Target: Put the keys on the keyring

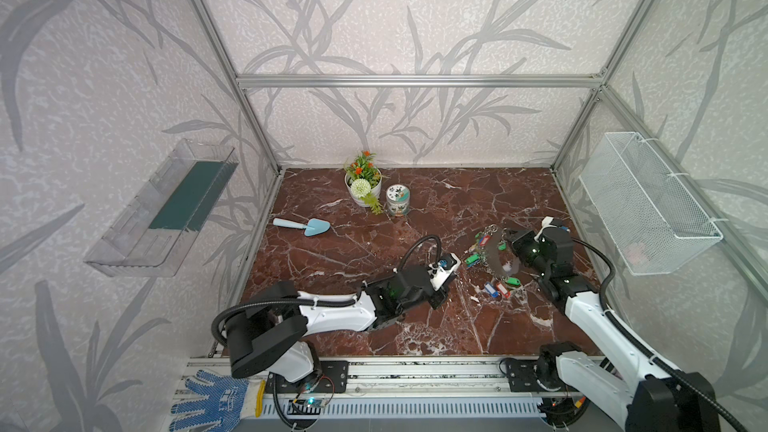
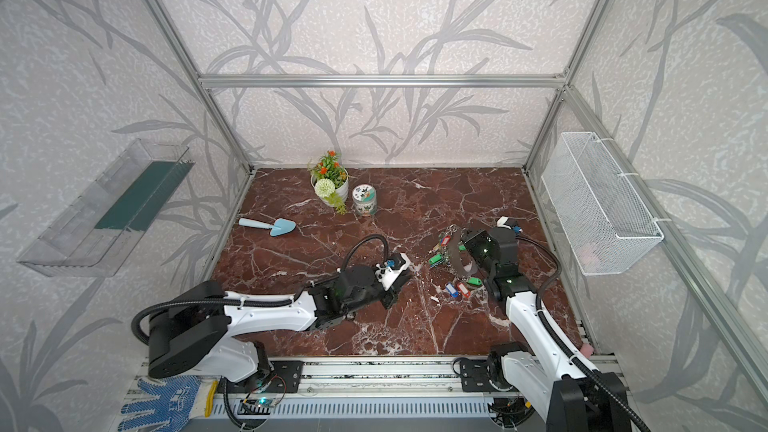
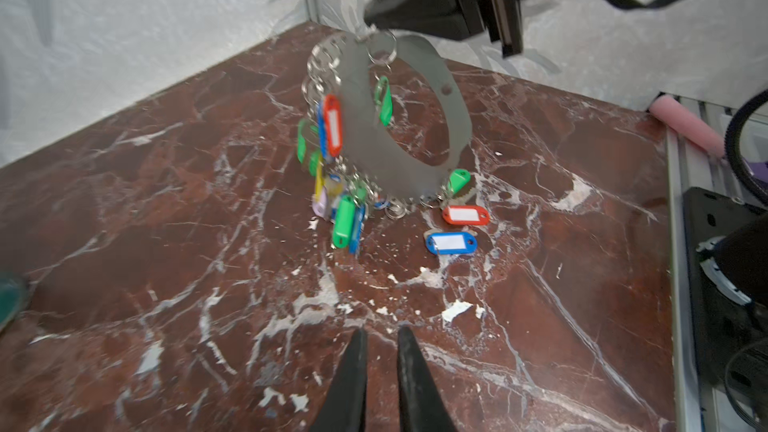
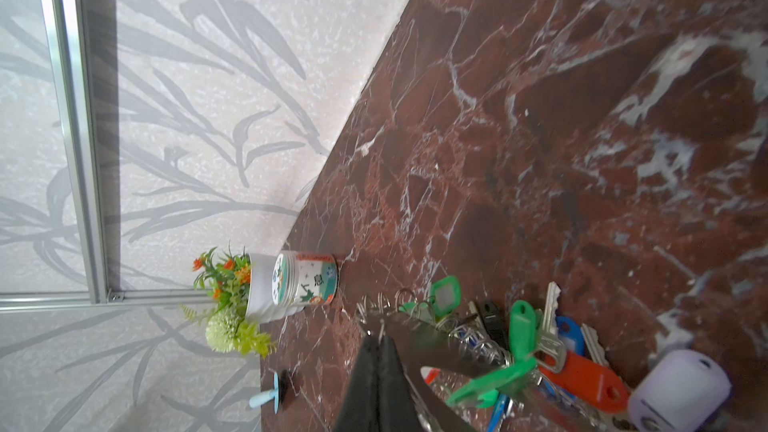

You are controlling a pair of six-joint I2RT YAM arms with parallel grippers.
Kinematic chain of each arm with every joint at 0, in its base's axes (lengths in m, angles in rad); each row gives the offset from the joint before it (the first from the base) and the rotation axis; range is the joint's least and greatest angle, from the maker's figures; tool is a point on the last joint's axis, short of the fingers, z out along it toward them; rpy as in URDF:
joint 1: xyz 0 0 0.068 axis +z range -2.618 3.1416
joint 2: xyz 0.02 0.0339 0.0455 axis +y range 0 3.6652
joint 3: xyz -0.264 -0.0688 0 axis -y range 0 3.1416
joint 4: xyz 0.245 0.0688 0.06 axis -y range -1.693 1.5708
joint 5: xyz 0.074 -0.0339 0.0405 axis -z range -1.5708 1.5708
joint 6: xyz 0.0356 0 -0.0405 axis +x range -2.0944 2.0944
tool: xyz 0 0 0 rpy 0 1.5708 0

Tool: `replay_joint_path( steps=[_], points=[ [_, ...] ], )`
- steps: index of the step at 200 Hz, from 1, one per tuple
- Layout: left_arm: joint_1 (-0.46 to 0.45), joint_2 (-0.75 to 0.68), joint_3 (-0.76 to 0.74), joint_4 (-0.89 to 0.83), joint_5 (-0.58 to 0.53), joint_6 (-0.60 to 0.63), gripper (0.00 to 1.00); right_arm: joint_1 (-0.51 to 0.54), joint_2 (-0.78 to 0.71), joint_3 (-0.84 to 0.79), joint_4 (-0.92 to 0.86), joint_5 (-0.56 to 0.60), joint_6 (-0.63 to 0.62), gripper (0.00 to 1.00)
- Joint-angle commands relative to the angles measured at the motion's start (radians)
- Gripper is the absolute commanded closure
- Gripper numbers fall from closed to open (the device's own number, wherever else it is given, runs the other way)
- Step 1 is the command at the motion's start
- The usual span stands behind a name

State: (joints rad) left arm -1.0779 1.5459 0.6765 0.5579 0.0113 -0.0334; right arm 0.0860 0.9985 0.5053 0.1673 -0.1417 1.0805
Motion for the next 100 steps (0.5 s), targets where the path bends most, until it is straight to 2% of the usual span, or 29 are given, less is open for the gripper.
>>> replay_joint_path(
  steps=[1, 23, 60, 100],
  points=[
    [0.001, 0.101, 0.109, -0.026, 0.136, -0.018, 0.81, -0.056, 0.025, 0.064, 0.096, -0.083, -0.049, 1.0],
    [-0.001, 0.215, 0.213, -0.077, 0.189, -0.116, 0.74, -0.113, 0.053, 0.073, 0.126, -0.114, -0.047, 1.0],
    [-0.002, 0.354, 0.427, -0.343, 0.229, -0.276, 0.7, -0.158, 0.057, 0.088, 0.112, -0.129, -0.083, 1.0],
    [-0.005, 0.442, 0.584, -0.514, 0.267, -0.36, 0.63, -0.201, 0.058, 0.084, 0.124, -0.177, -0.089, 1.0]
  ],
)
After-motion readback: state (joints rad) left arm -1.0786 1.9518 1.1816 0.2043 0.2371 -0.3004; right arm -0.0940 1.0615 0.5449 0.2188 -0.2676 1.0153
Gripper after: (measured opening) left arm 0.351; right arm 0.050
